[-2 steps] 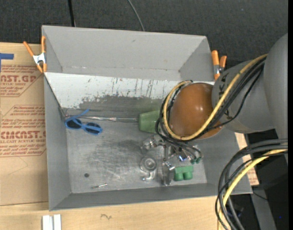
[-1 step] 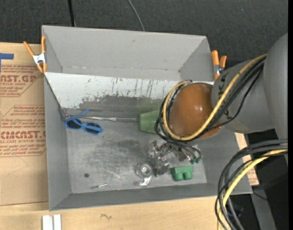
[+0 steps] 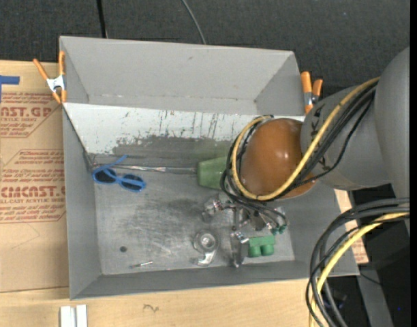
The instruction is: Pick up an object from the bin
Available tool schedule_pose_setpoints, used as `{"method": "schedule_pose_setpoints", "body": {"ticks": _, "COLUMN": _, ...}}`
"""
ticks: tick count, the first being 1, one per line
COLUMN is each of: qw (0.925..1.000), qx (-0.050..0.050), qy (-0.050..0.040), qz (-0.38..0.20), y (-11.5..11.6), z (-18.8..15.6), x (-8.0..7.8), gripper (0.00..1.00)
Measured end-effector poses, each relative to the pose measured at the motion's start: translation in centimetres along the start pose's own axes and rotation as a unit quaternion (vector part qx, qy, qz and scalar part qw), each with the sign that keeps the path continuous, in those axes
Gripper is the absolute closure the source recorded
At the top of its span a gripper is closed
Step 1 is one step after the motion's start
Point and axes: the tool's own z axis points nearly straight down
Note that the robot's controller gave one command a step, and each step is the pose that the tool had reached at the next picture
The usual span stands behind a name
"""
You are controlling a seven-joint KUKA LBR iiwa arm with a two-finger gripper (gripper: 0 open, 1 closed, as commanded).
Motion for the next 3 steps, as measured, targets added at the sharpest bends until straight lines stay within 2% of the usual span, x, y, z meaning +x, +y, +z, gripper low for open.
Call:
{"method": "schedule_pose_setpoints", "body": {"ticks": 1, "qw": 0.9974, "qx": 0.005, "qy": -0.0109, "qz": -0.071, "y": 4.8, "z": -0.6, "x": 0.5, "gripper": 0.00}}
{"method": "schedule_pose_setpoints", "body": {"ticks": 2, "qw": 0.9975, "qx": 0.003, "qy": -0.0096, "qz": -0.070, "y": 4.9, "z": -0.7, "x": 0.5, "gripper": 1.00}}
{"method": "schedule_pose_setpoints", "body": {"ticks": 3, "qw": 0.9964, "qx": 0.002, "qy": -0.0043, "qz": -0.084, "y": 3.2, "z": -14.0, "x": 1.6, "gripper": 1.00}}
